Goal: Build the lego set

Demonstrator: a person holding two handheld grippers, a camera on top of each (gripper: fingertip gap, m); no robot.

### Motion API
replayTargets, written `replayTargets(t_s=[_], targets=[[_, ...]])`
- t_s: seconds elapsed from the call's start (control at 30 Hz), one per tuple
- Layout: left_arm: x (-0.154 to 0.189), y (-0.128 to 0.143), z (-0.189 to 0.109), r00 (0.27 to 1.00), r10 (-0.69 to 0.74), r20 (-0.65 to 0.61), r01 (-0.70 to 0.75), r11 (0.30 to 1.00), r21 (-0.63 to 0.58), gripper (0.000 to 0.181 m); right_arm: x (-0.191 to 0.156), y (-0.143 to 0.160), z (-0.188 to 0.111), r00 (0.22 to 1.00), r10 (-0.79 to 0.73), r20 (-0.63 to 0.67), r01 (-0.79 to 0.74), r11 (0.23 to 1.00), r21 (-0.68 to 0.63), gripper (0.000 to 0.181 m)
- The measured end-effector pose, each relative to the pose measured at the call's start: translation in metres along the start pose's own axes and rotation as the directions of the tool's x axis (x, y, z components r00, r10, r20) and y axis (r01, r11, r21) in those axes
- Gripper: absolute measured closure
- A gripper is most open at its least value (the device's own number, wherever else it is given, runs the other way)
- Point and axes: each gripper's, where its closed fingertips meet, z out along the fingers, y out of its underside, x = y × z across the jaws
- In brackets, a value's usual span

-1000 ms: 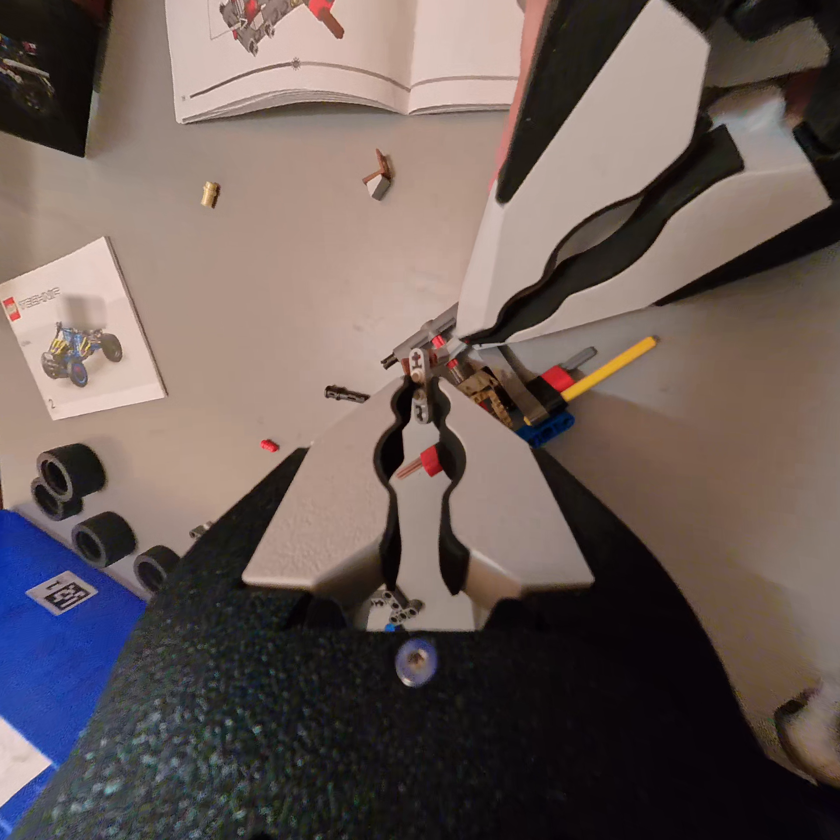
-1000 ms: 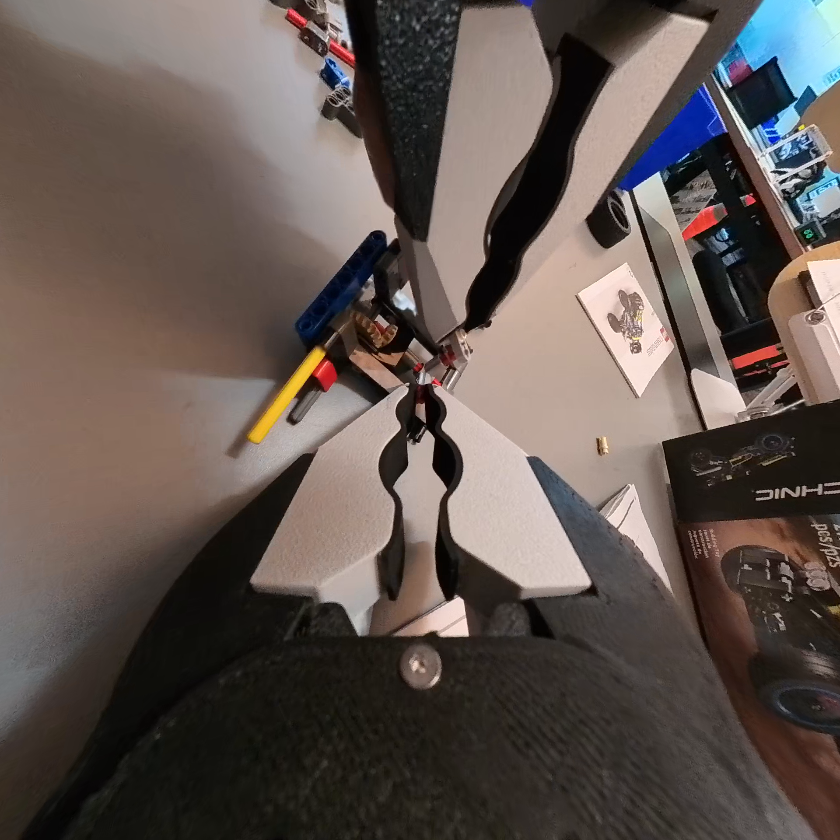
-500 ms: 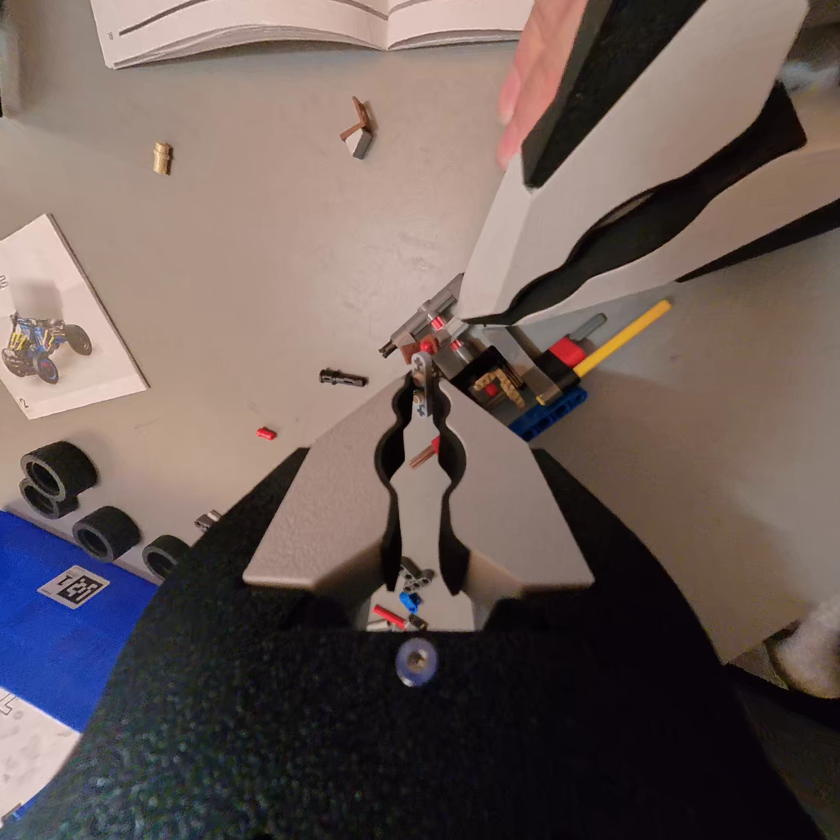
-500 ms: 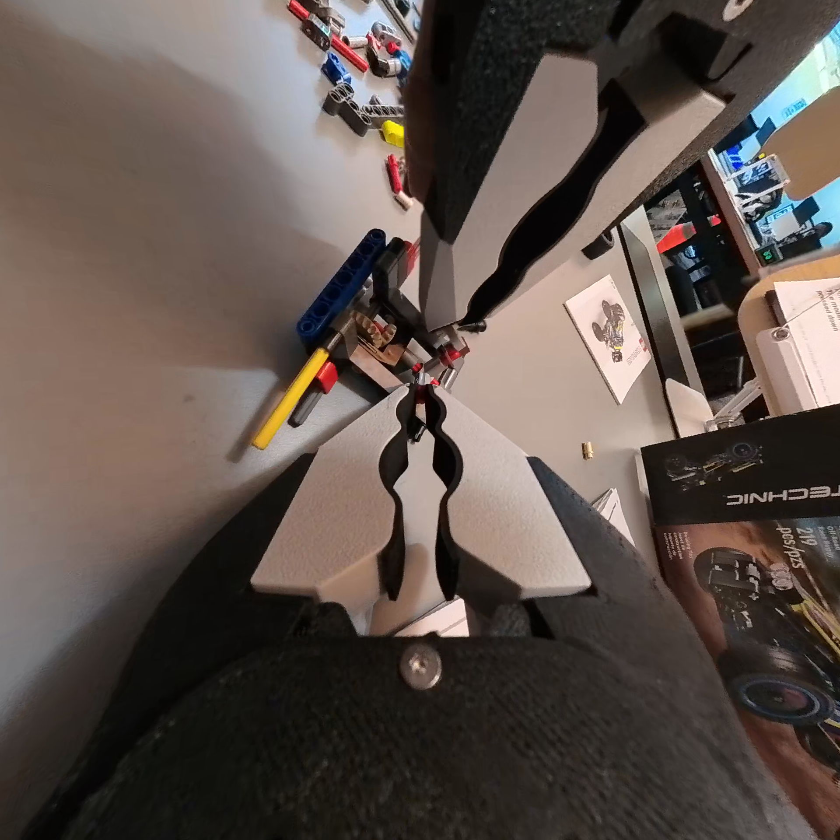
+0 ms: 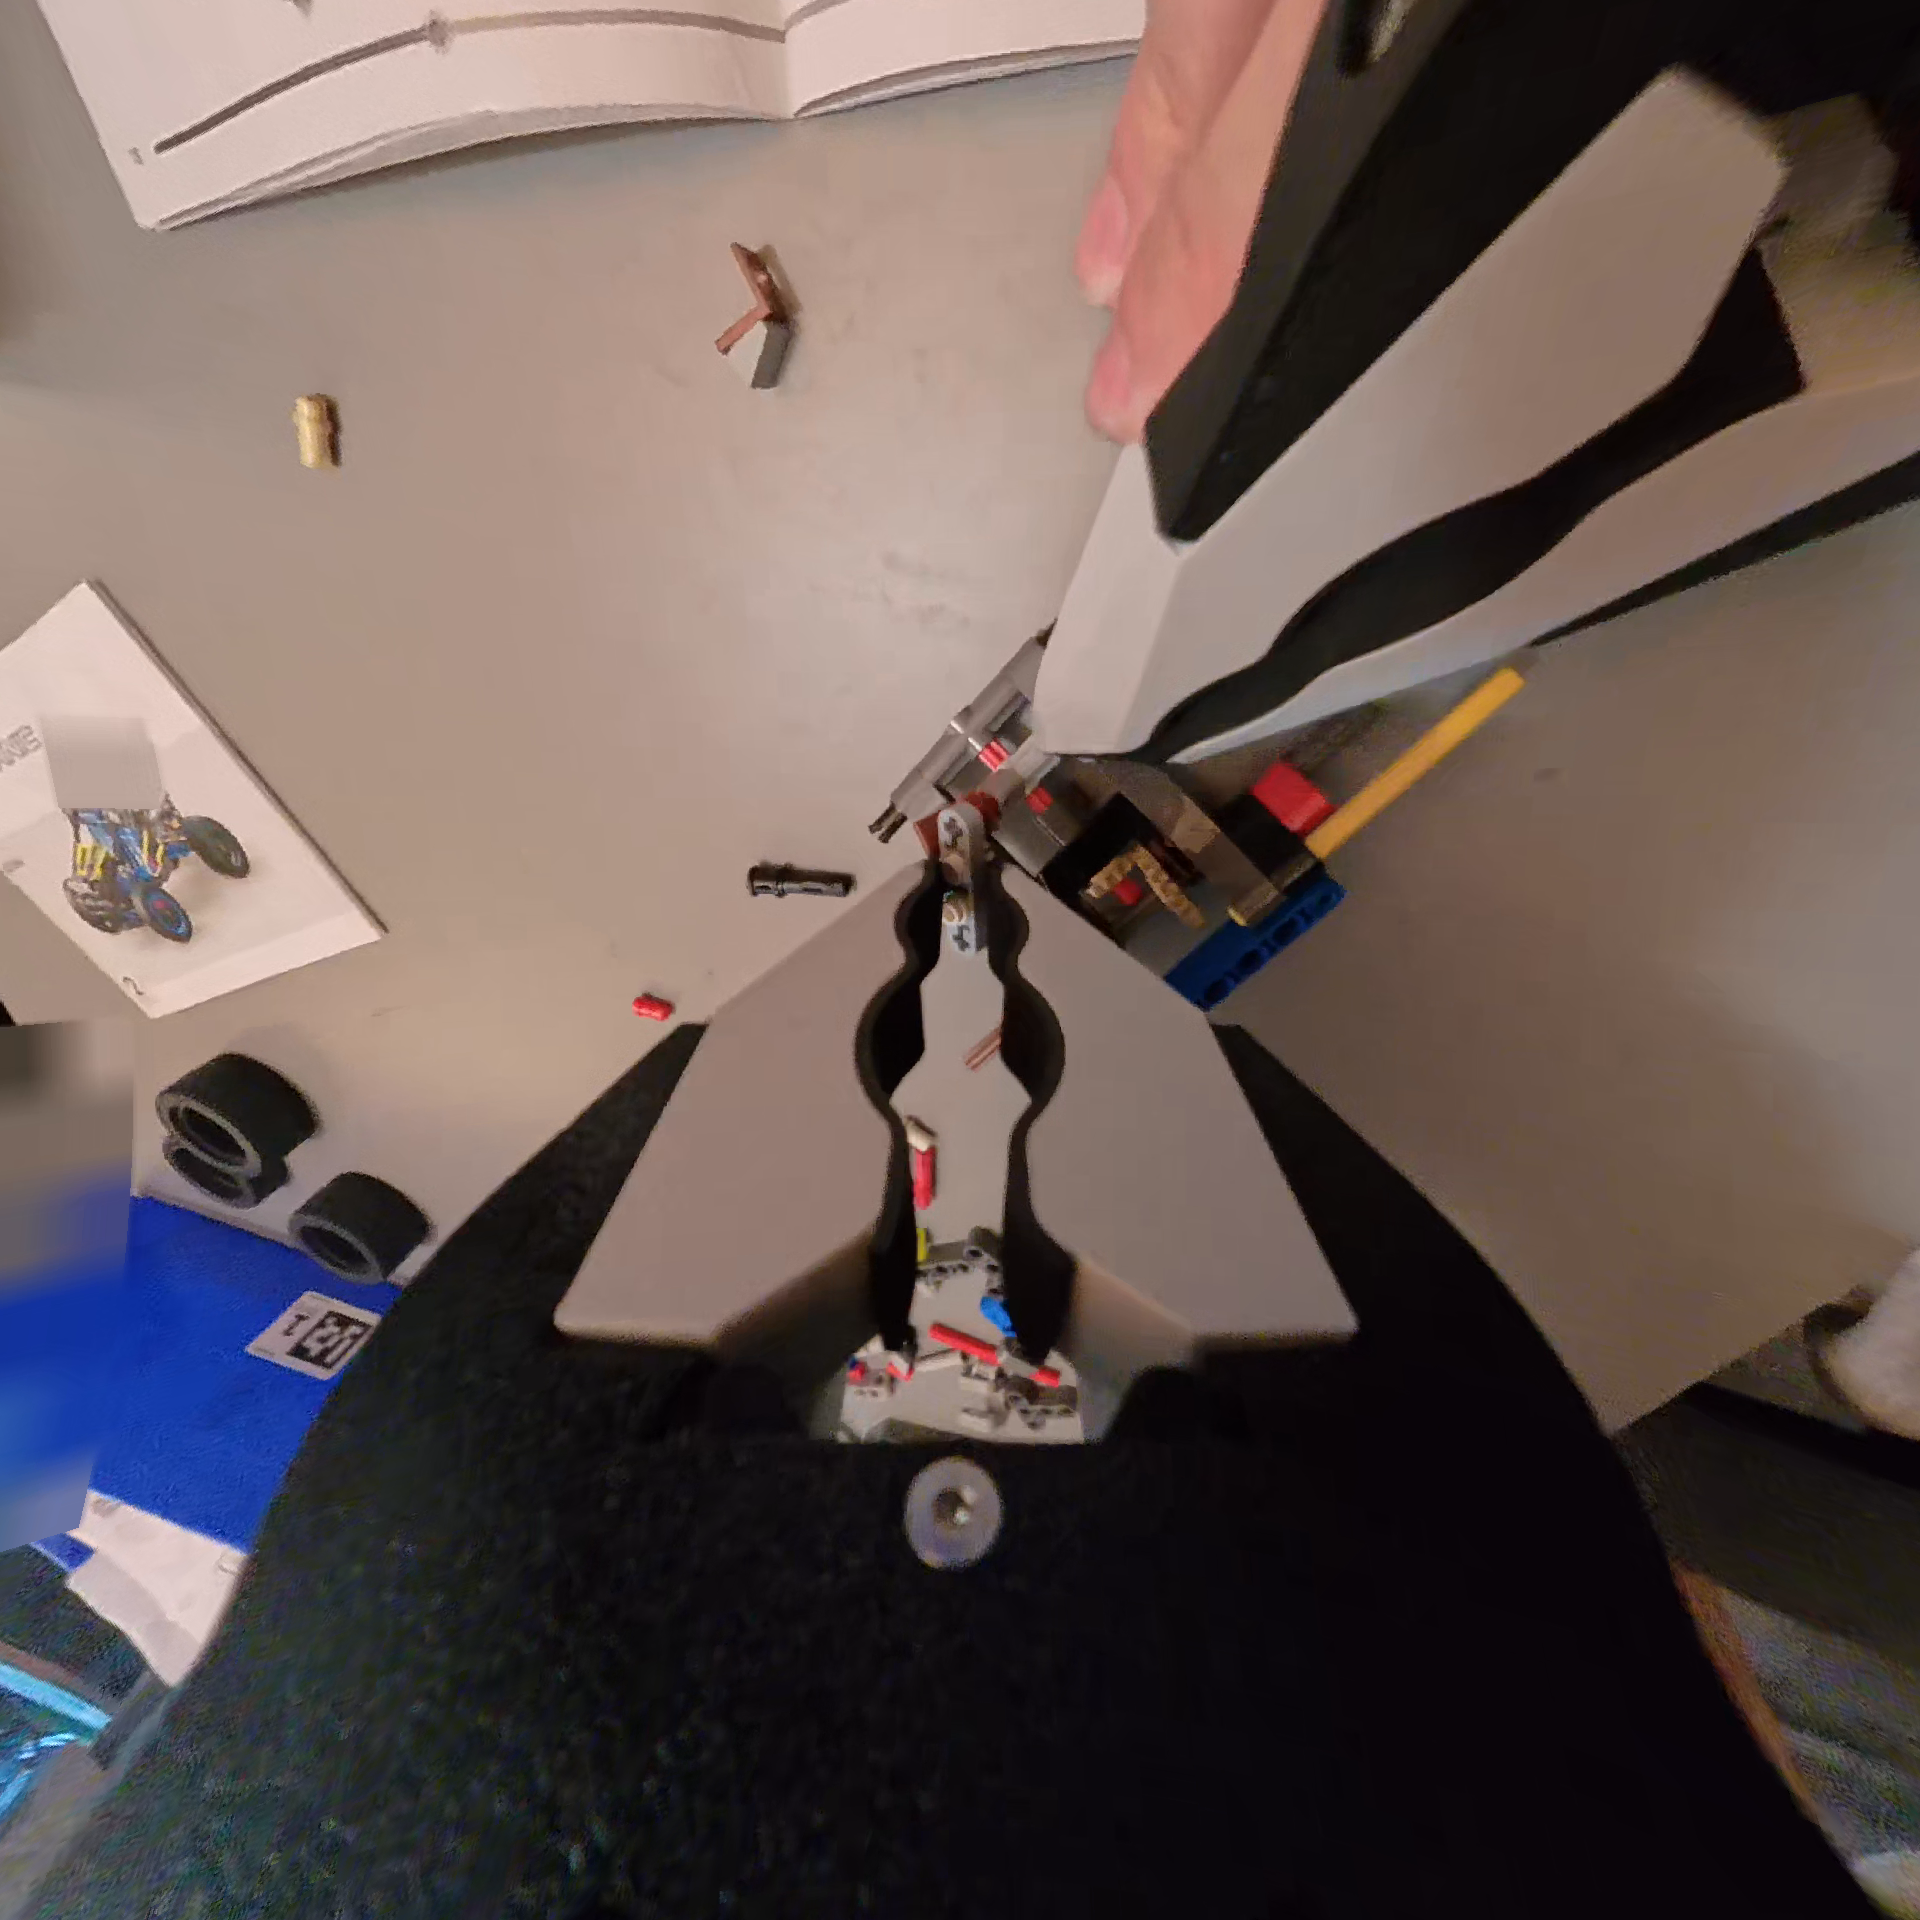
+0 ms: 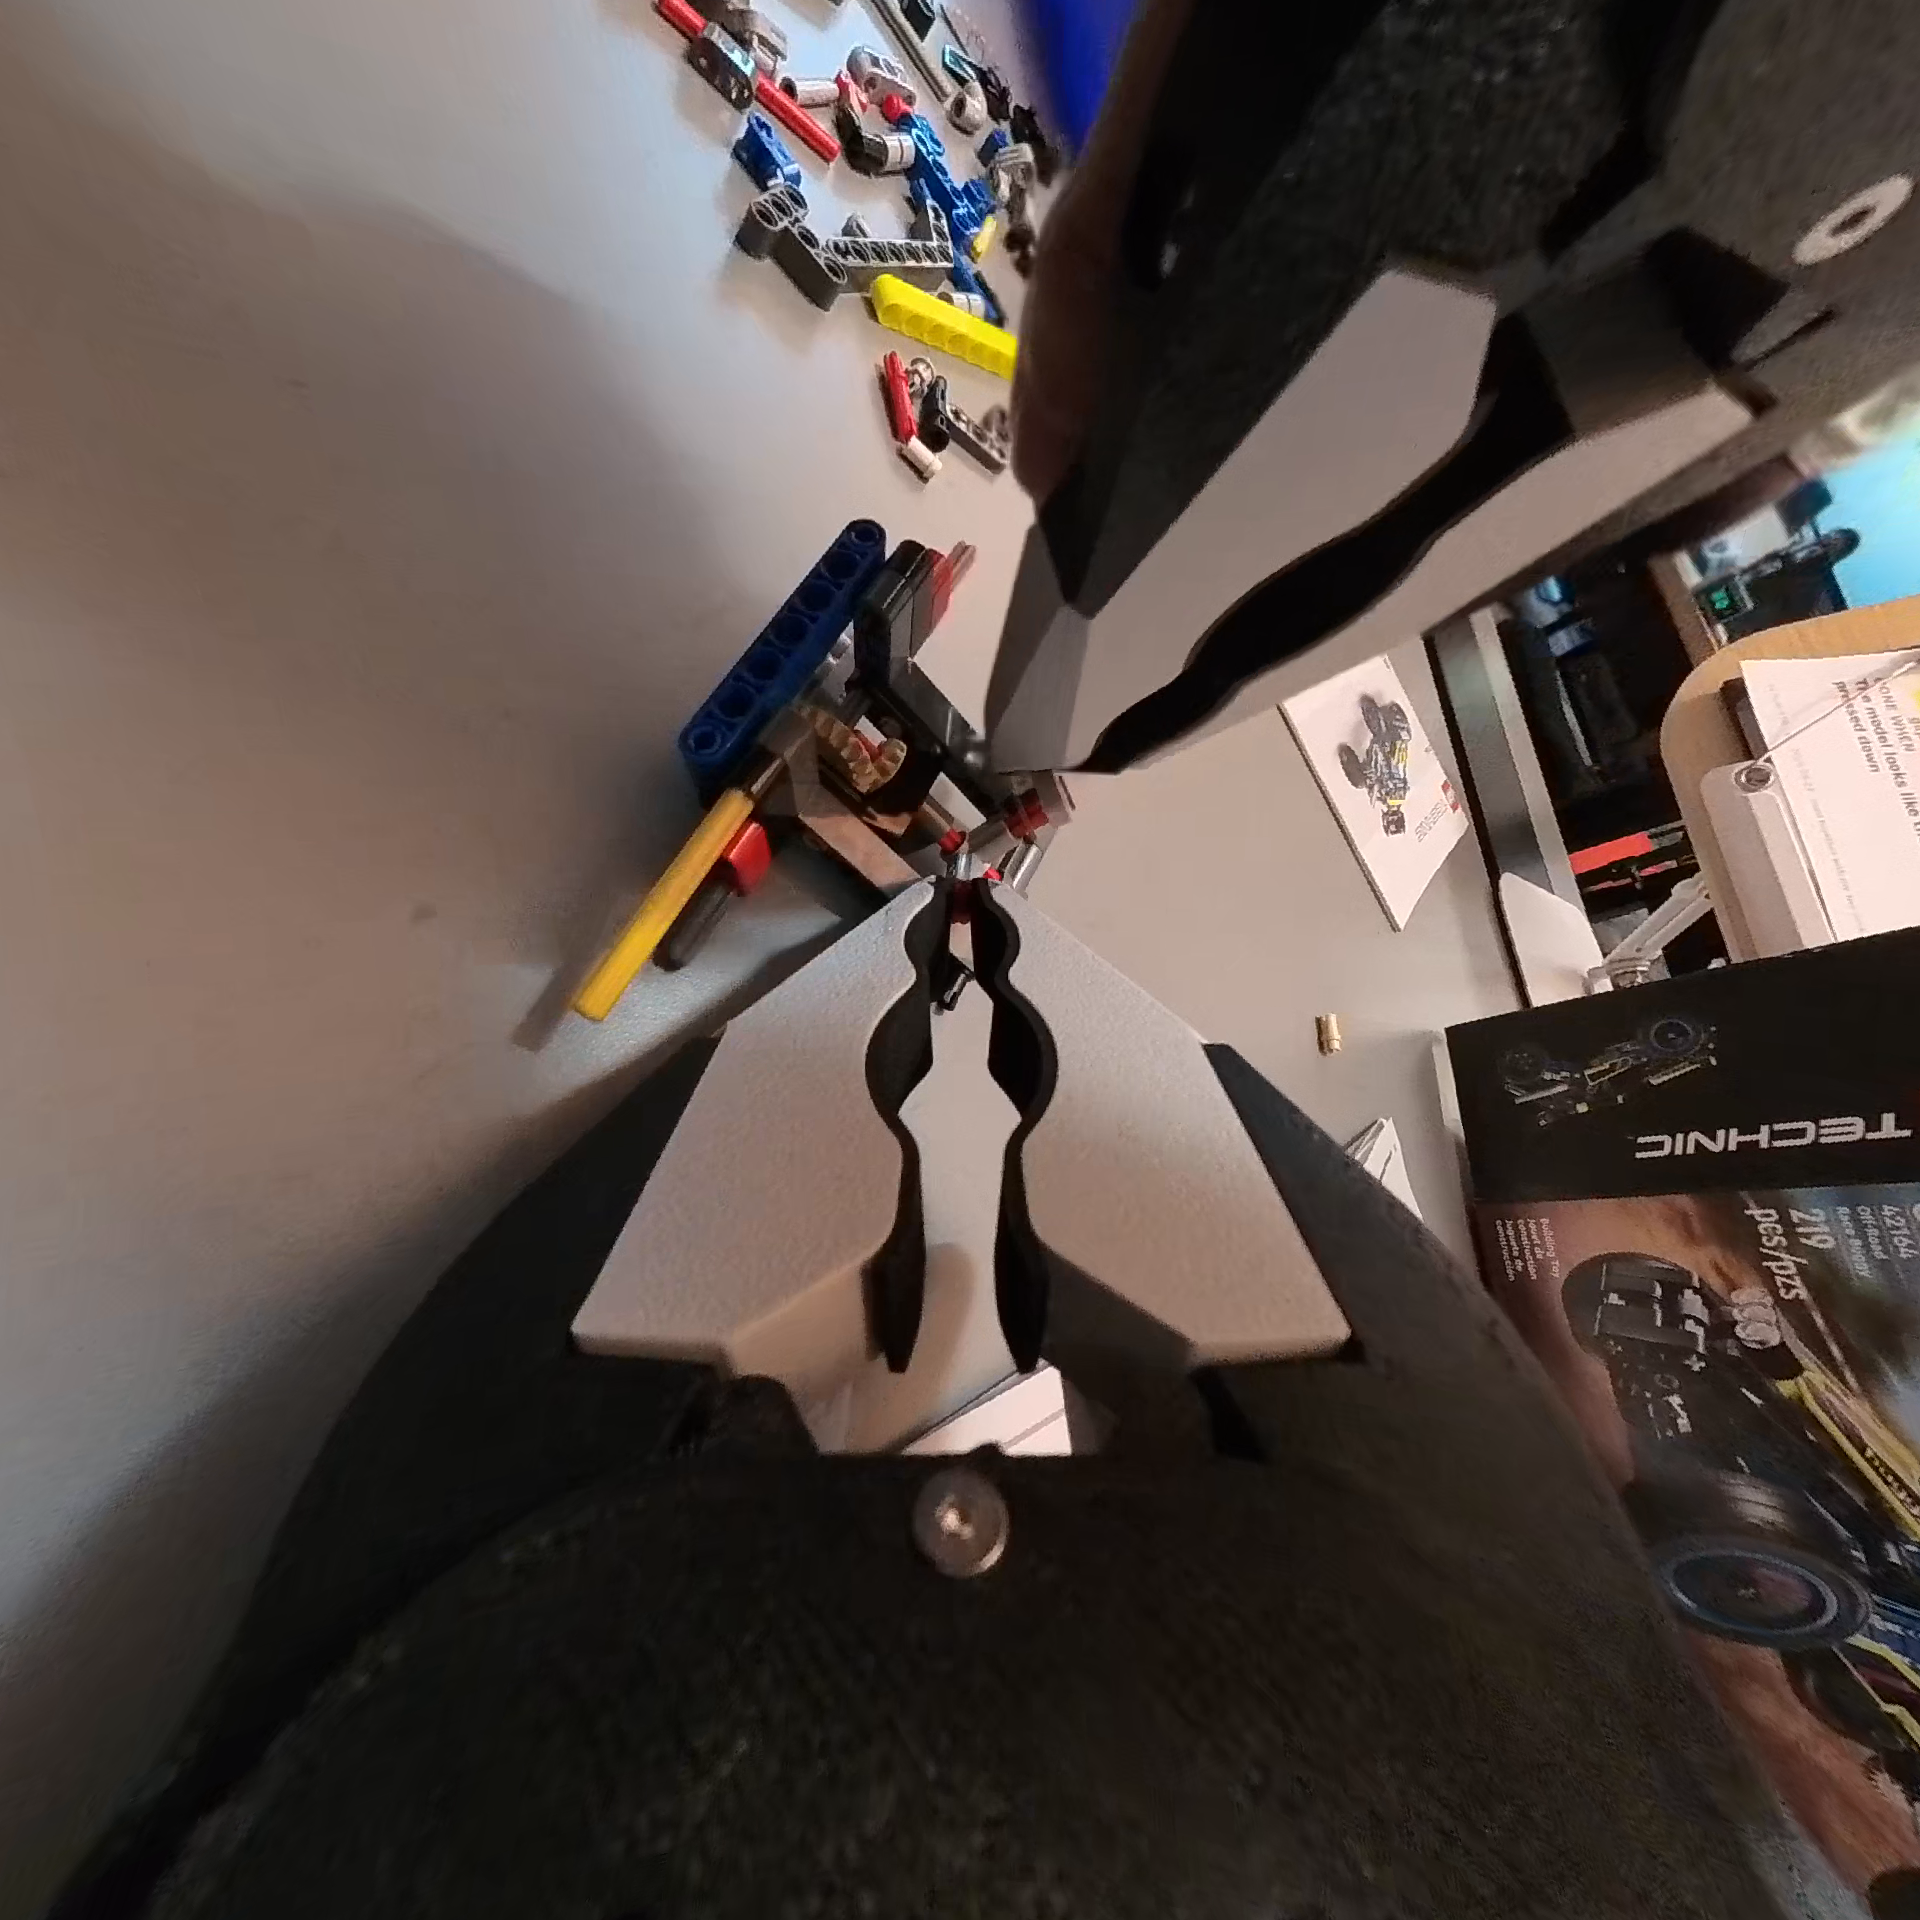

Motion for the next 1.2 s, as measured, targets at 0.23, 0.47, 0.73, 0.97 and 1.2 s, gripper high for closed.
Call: replayTargets(t_s=[0.23, 0.47, 0.73, 0.97, 1.2], targets=[[0.000, 0.001, 0.002, 0.999, 0.000, -0.048, -0.004, 0.996, -0.085, 0.176, 0.000, 0.000, 0.001, 1.000, -0.001, -0.003, 0.001, 1.000, -0.002, 0.180], [0.002, 0.003, -0.001, 1.000, -0.015, -0.006, 0.014, 0.996, -0.084, 0.176, 0.000, 0.000, 0.001, 1.000, -0.006, -0.002, 0.006, 1.000, 0.001, 0.180], [0.012, -0.002, -0.004, 0.996, -0.086, -0.021, 0.085, 0.996, -0.012, 0.176, 0.000, 0.000, 0.001, 1.000, -0.011, -0.009, 0.010, 1.000, -0.003, 0.180], [0.001, 0.014, -0.011, 0.981, -0.191, 0.035, 0.184, 0.973, 0.137, 0.176, -0.003, -0.003, -0.003, 0.999, 0.024, 0.049, -0.025, 0.999, 0.030, 0.175], [-0.005, 0.026, -0.013, 0.950, -0.309, 0.050, 0.278, 0.906, 0.319, 0.176, 0.012, -0.003, -0.015, 0.994, 0.096, 0.046, -0.099, 0.993, 0.061, 0.168]])
